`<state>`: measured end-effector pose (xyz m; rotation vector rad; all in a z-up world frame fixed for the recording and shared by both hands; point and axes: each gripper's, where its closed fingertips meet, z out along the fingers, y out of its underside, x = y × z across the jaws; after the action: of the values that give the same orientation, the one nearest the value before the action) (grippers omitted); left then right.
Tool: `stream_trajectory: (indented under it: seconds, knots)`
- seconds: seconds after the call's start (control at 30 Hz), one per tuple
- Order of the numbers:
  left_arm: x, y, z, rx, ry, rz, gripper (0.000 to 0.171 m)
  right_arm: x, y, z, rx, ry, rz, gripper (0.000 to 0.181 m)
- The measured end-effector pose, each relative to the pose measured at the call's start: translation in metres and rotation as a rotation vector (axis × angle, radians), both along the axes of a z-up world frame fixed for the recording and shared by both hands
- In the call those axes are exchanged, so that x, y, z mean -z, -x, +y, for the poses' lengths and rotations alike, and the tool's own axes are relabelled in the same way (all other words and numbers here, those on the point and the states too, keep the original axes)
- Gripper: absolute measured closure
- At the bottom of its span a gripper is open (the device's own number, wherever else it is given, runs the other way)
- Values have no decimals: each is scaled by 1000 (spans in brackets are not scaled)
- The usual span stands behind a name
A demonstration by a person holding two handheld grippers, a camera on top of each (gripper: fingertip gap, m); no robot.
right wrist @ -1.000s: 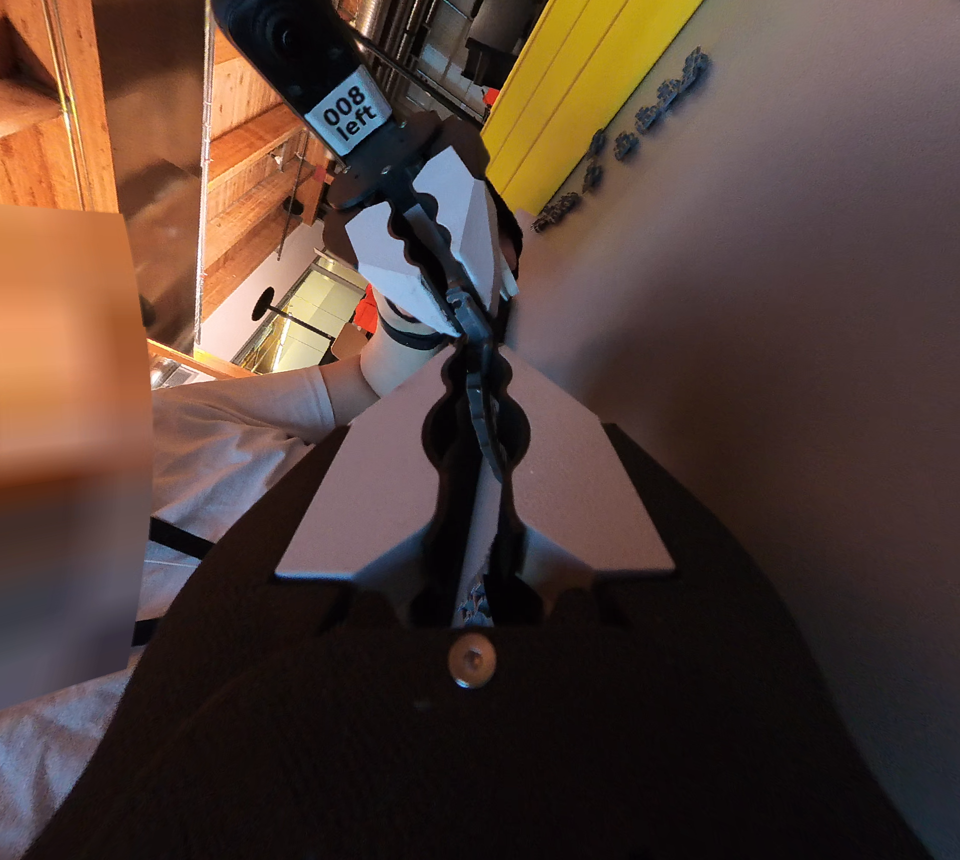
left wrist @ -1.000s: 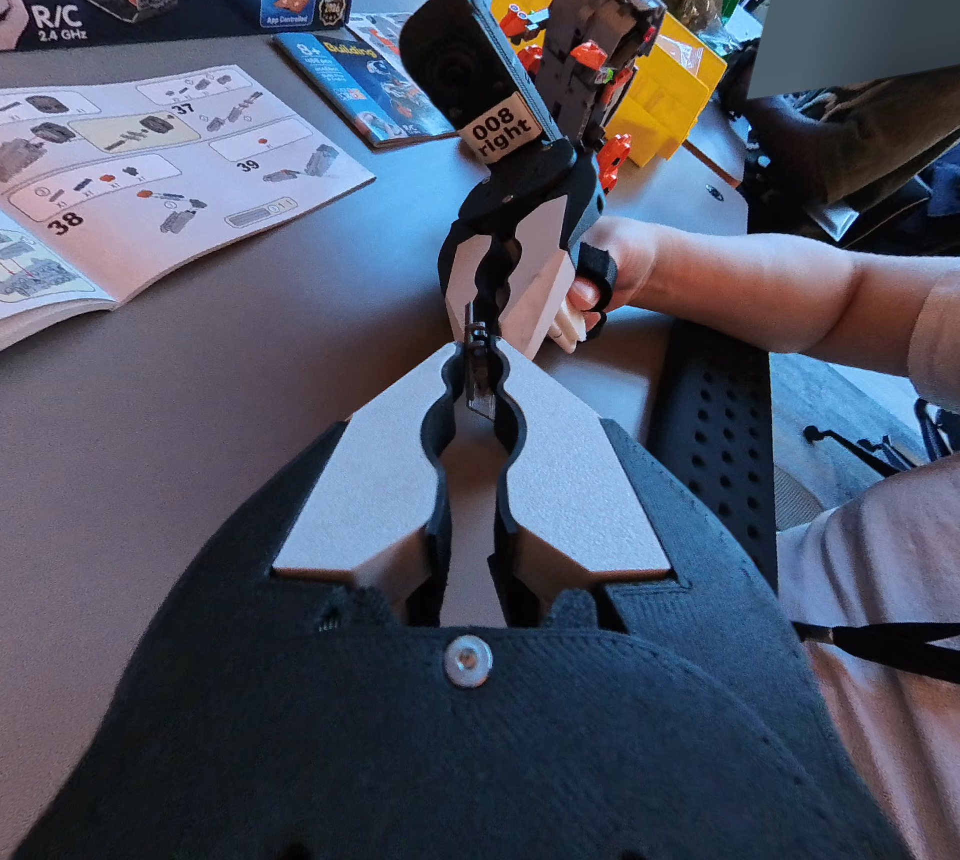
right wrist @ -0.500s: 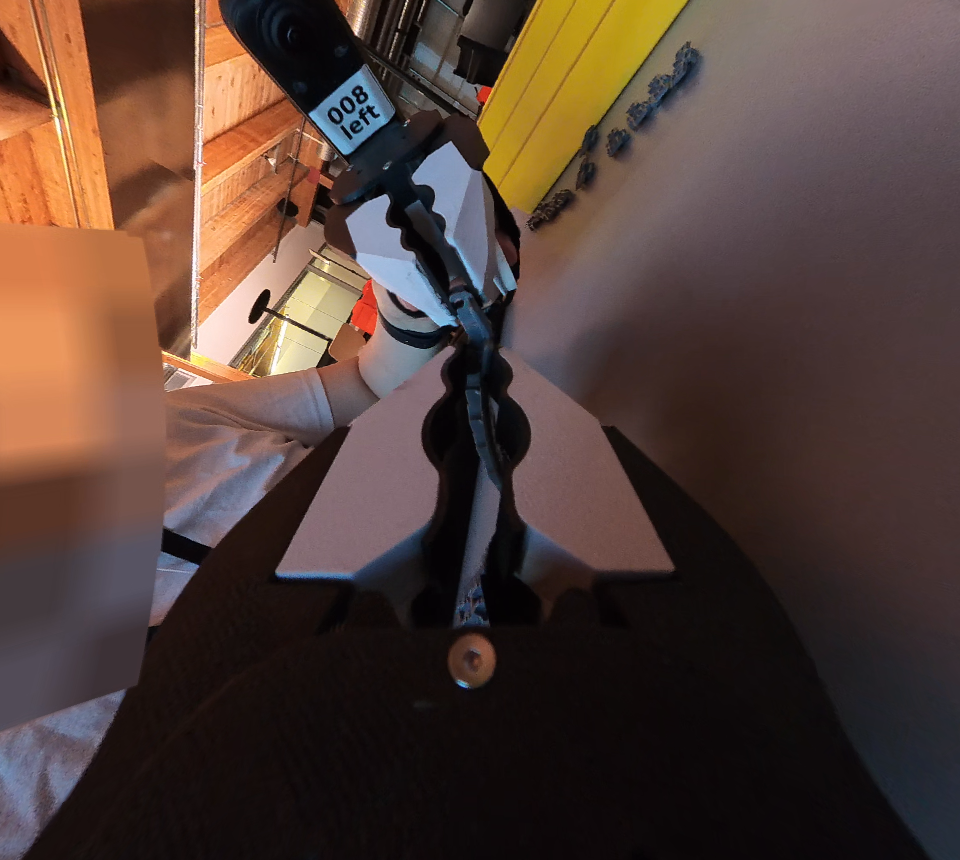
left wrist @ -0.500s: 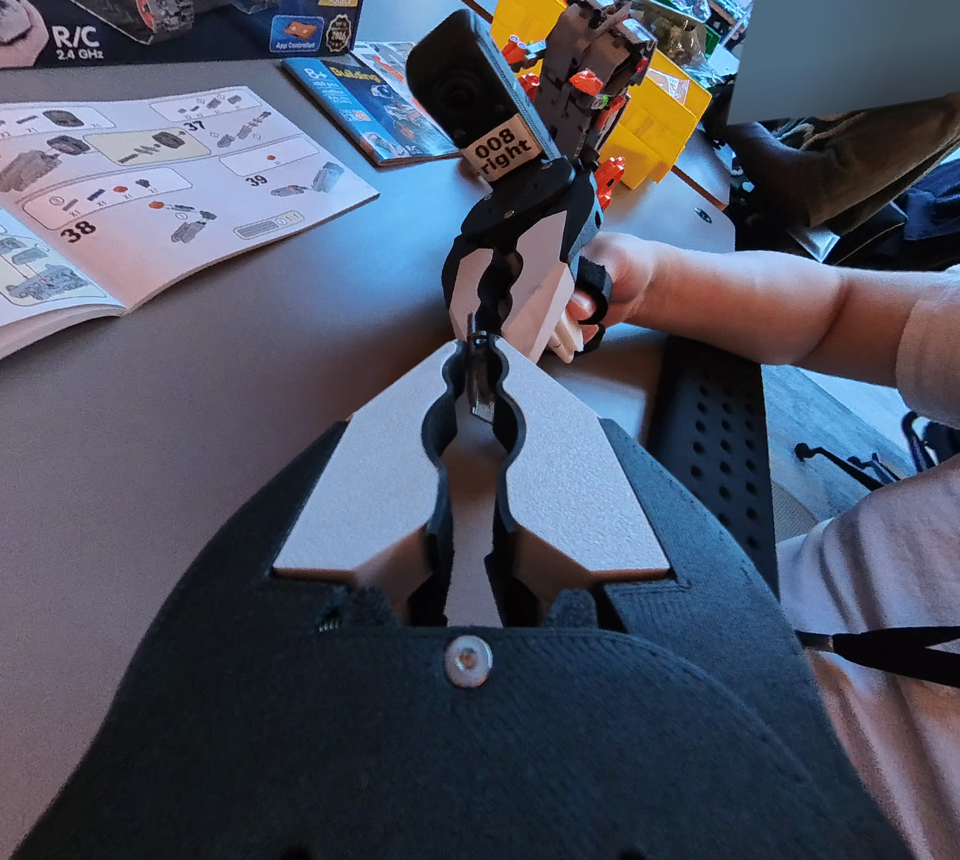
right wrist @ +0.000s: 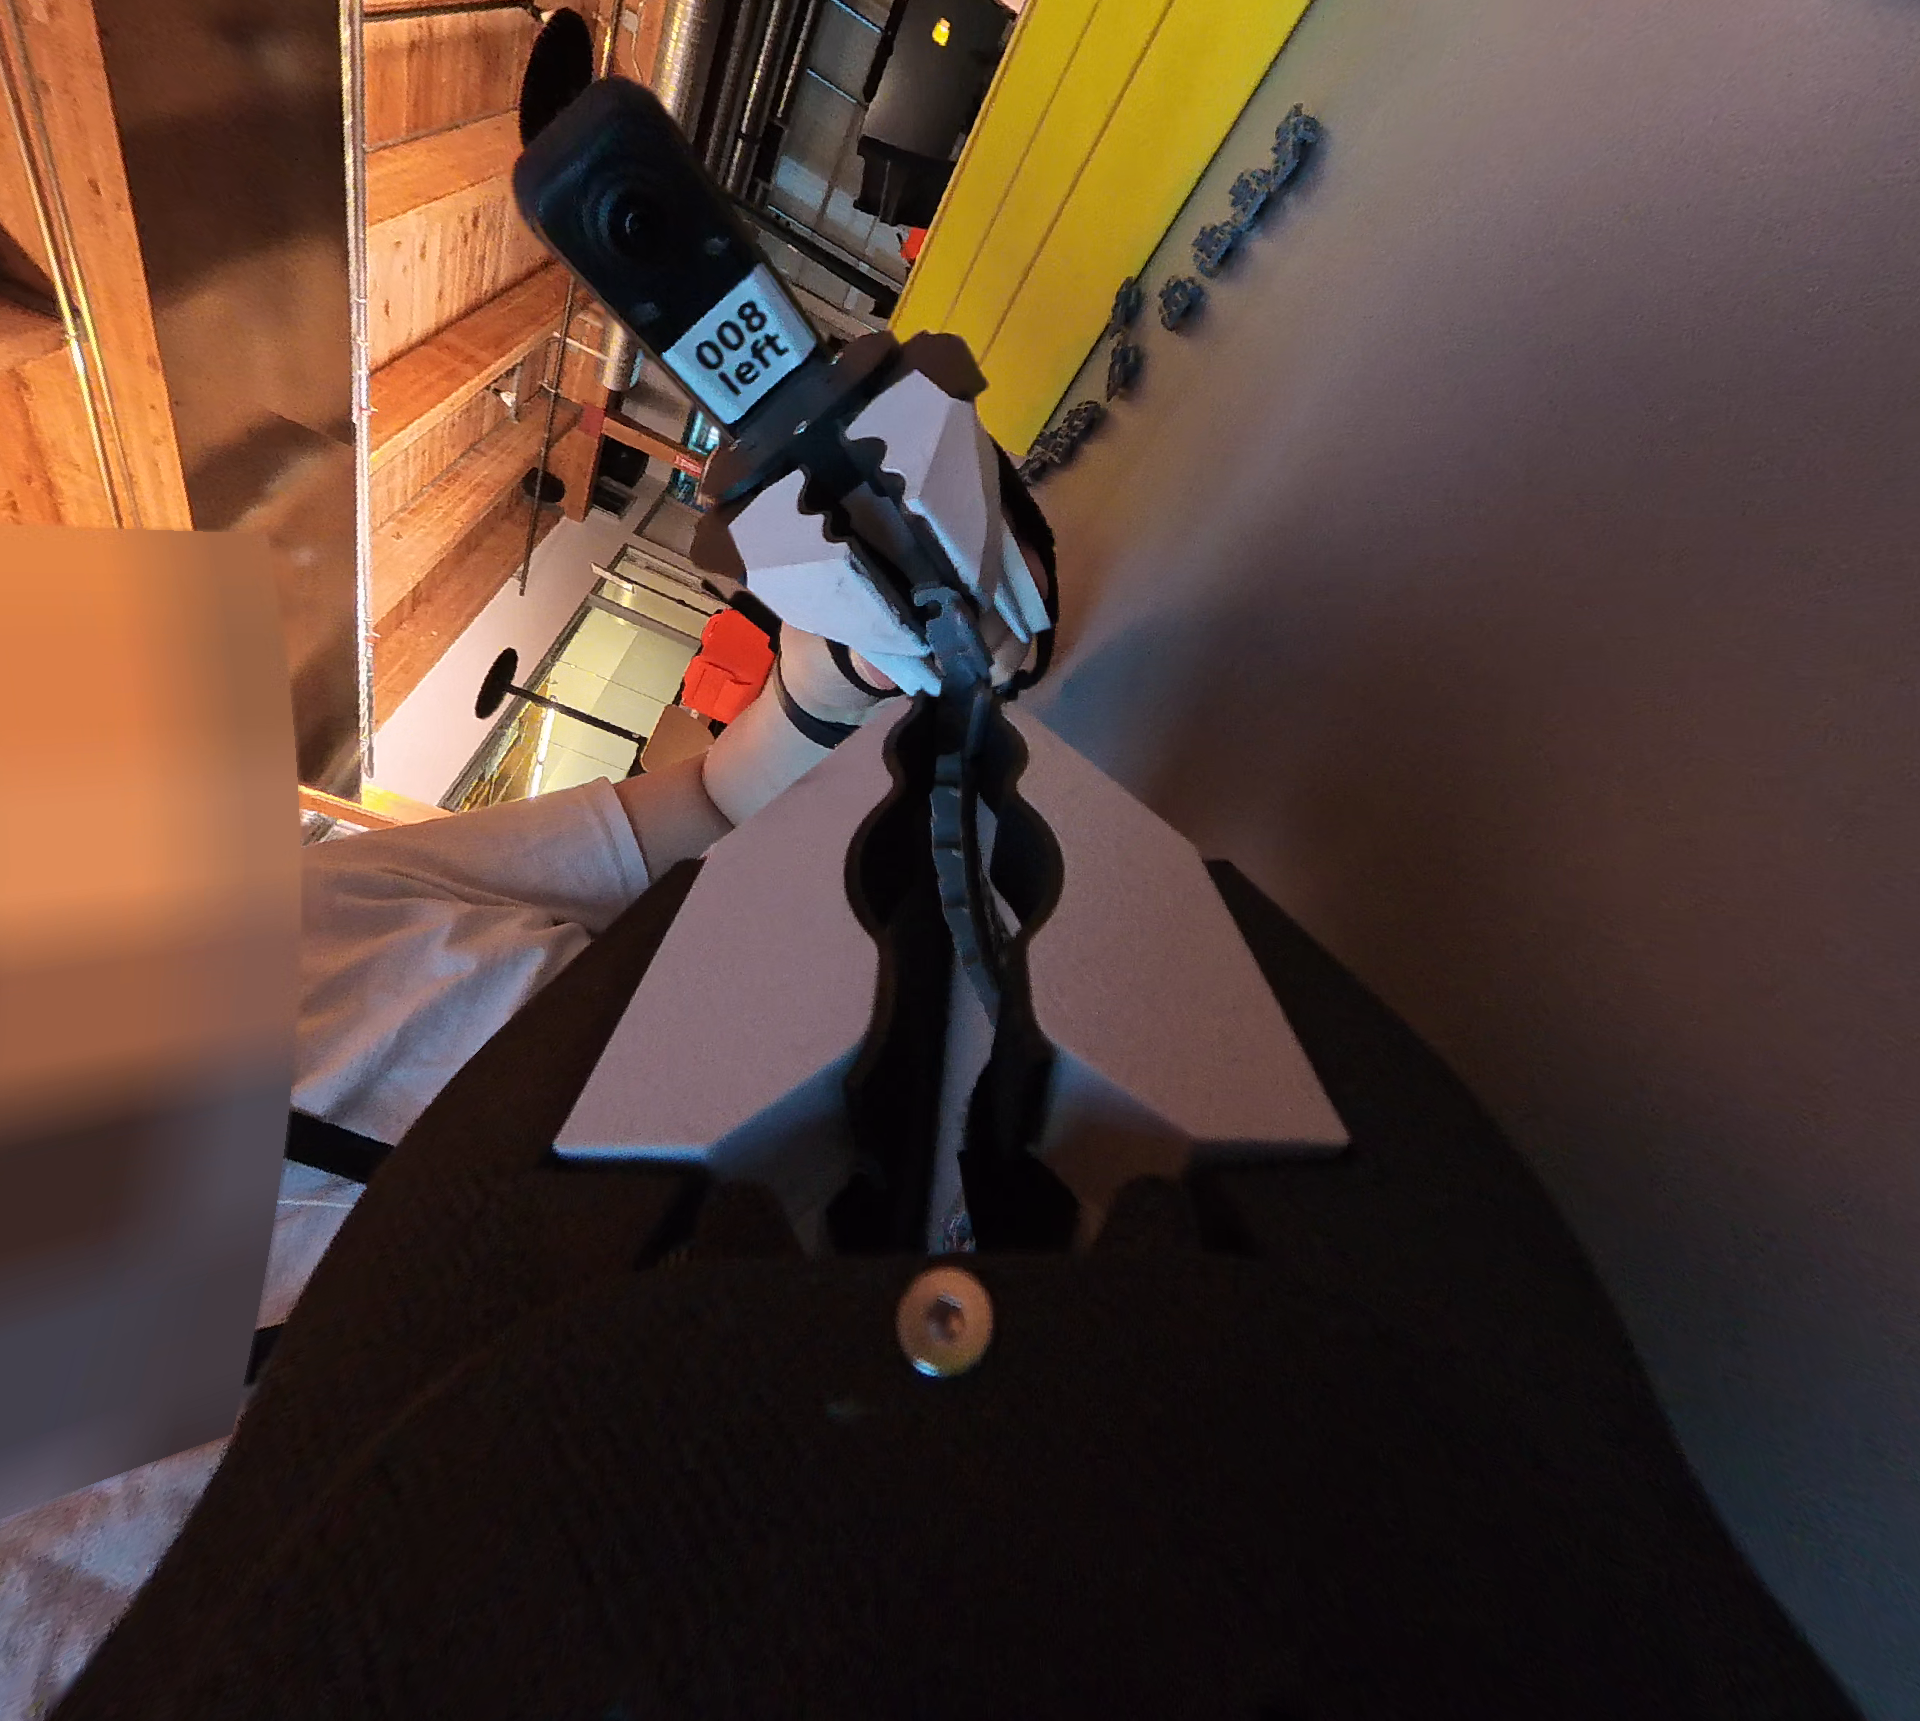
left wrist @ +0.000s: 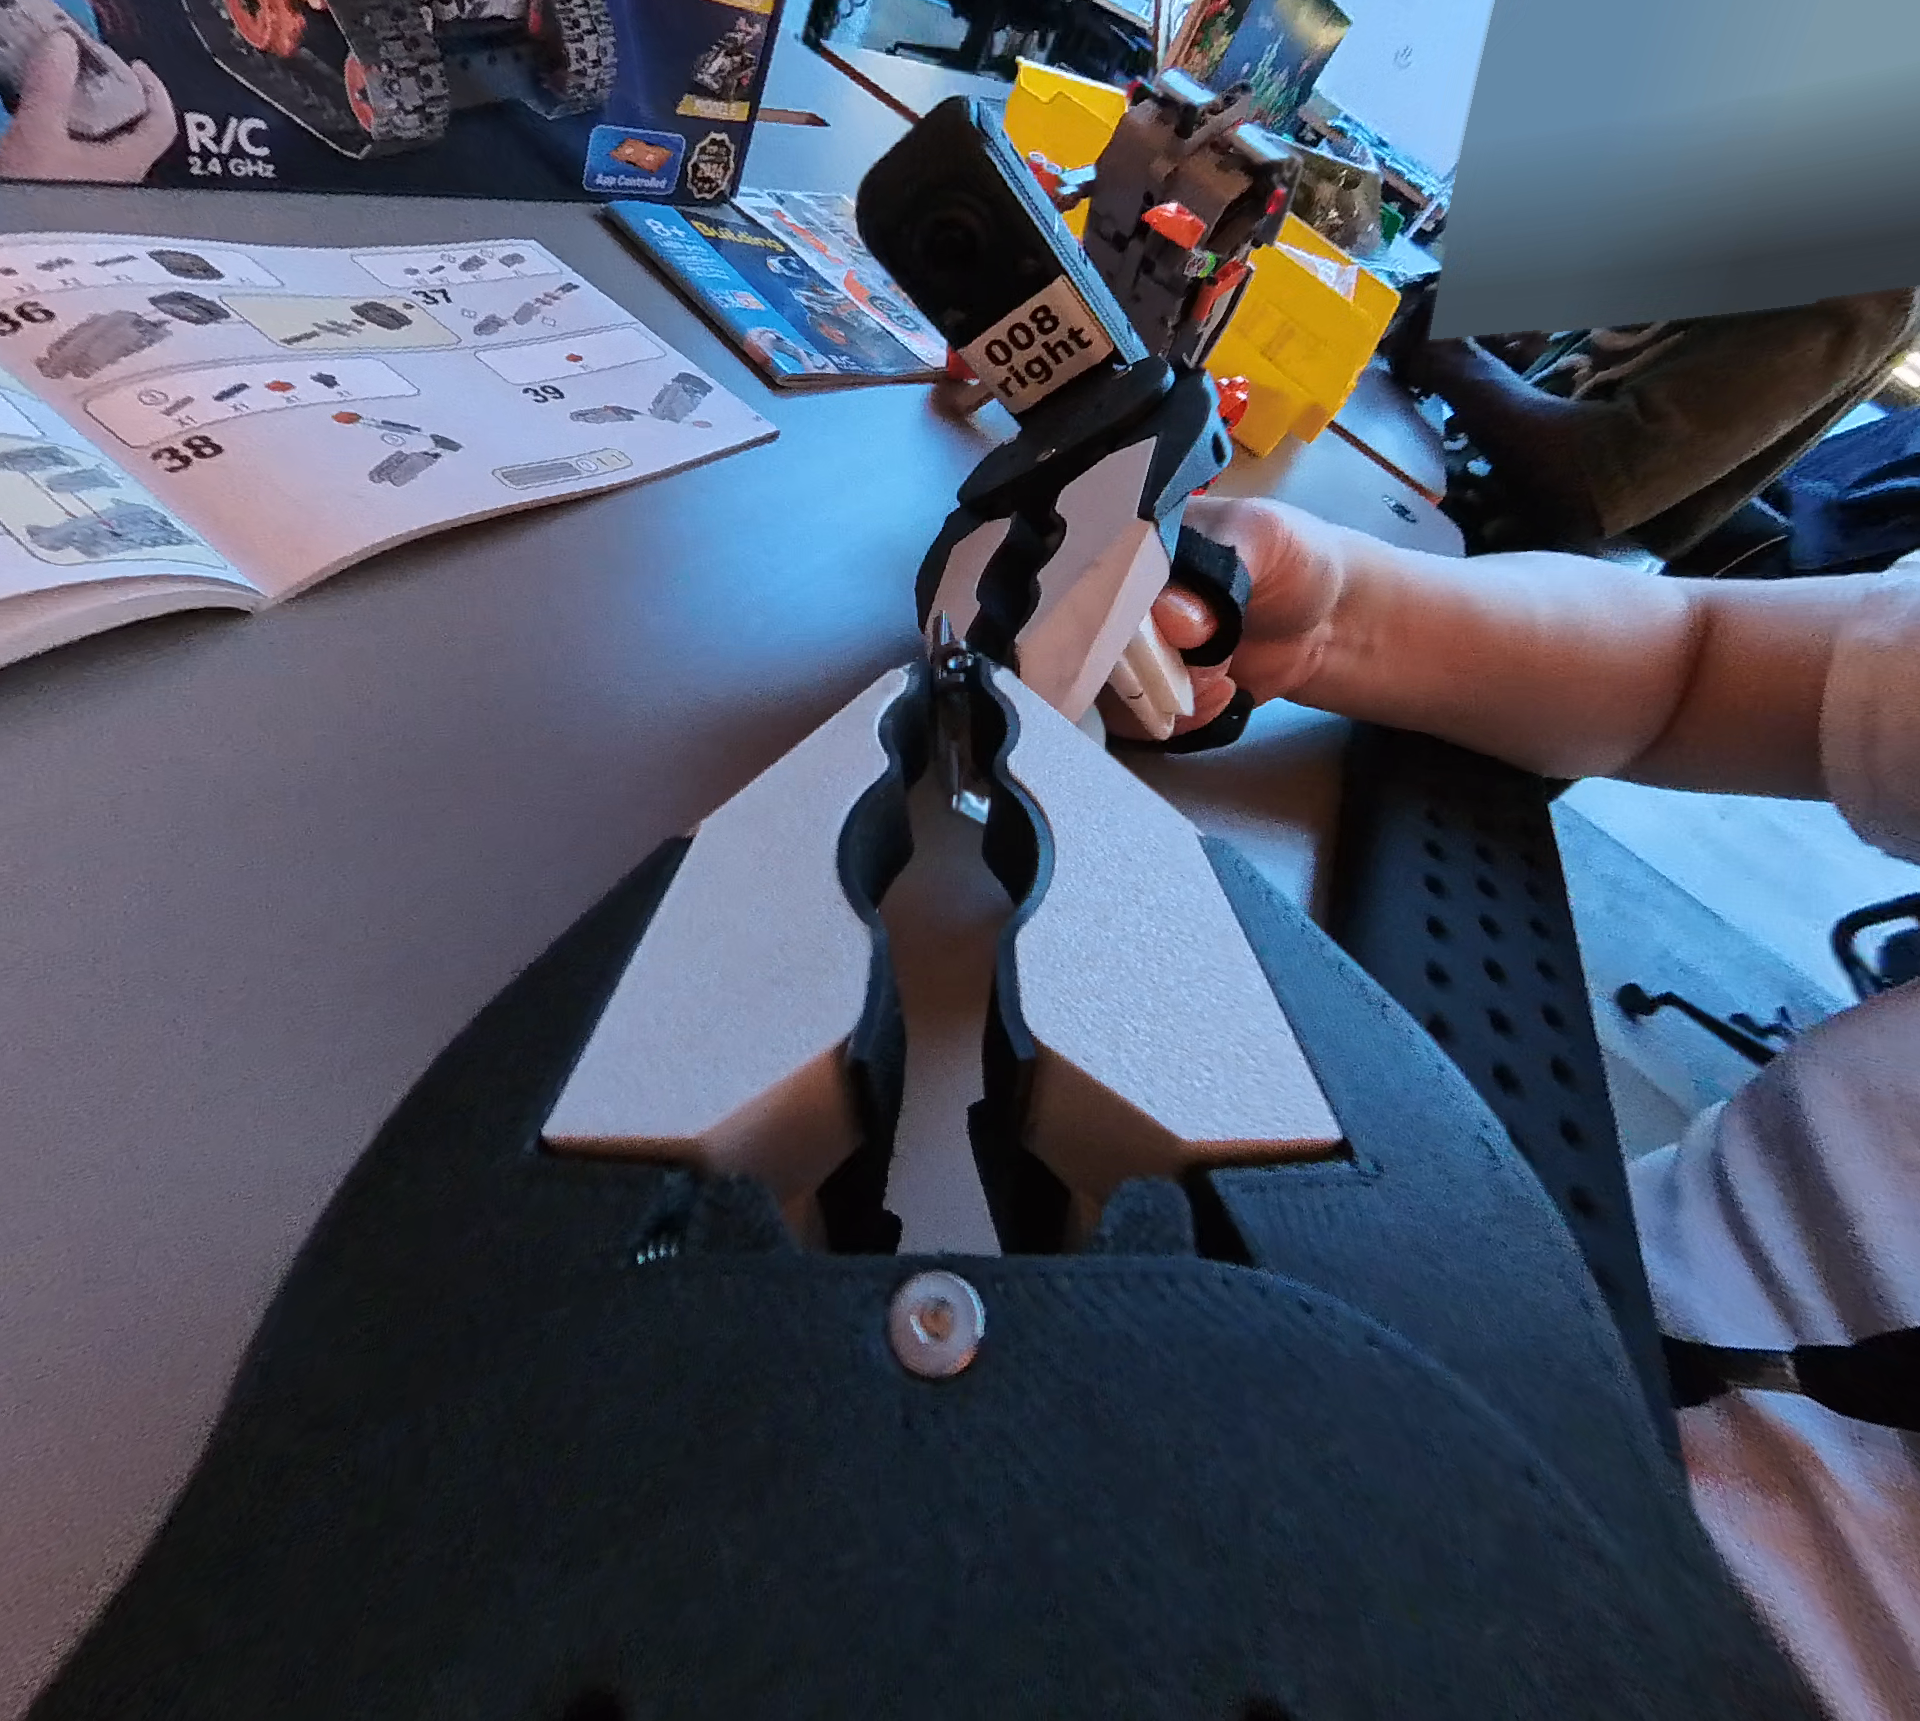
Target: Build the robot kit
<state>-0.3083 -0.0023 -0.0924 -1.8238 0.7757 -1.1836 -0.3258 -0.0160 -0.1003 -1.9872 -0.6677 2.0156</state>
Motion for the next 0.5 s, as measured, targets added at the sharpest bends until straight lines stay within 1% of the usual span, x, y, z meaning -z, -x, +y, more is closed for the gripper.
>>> stream_trajectory:
  seconds: [0.1, 0.3, 0.43, 0.5]
  knots:
    - [0, -1, 2, -17, -32, 7, 163, -1, -1, 3, 12, 7, 7, 180]
    - [1, -1, 4, -30, -15, -26, 163, -1, -2, 4, 17, 11, 9, 180]
    - [1, -3, 5, -50, 4, -45, 161, -6, -3, 6, 24, 18, 42, 180]
    - [2, -3, 5, -54, -4, -28, 161, -3, -3, 5, 20, 9, 22, 180]
